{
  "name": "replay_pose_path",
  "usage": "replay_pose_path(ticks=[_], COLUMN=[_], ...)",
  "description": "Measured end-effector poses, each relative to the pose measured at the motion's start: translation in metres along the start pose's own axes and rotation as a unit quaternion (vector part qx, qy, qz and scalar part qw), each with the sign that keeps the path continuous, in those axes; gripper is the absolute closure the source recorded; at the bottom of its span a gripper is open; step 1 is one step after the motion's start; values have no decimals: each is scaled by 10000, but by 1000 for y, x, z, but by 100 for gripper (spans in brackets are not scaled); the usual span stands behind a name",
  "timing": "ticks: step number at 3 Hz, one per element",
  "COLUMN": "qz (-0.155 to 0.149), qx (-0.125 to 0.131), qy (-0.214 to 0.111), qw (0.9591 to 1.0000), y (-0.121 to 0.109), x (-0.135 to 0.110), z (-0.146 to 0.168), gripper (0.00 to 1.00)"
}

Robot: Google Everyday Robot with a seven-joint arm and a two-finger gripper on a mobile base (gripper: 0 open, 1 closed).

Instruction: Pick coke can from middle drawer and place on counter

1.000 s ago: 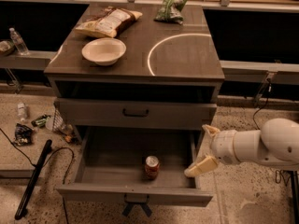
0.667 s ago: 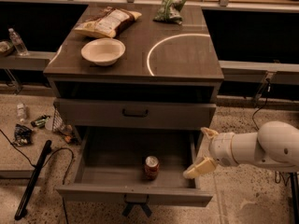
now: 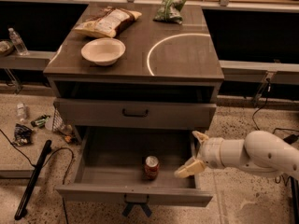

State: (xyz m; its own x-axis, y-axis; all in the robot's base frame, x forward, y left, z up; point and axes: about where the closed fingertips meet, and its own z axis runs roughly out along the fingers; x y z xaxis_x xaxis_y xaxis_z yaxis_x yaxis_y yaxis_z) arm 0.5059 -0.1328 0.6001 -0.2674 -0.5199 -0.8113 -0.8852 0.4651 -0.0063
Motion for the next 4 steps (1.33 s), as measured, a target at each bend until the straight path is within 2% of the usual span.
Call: replay_pose_path(ticks=[1, 2, 4], qz=[211, 332, 341], qx=[-95, -159, 176], qy=[-222, -264, -316], qw=[9995, 9990, 9988], y=[-4, -1, -14], x=[23, 35, 36], z=[62, 79, 117], gripper=[0, 0, 0])
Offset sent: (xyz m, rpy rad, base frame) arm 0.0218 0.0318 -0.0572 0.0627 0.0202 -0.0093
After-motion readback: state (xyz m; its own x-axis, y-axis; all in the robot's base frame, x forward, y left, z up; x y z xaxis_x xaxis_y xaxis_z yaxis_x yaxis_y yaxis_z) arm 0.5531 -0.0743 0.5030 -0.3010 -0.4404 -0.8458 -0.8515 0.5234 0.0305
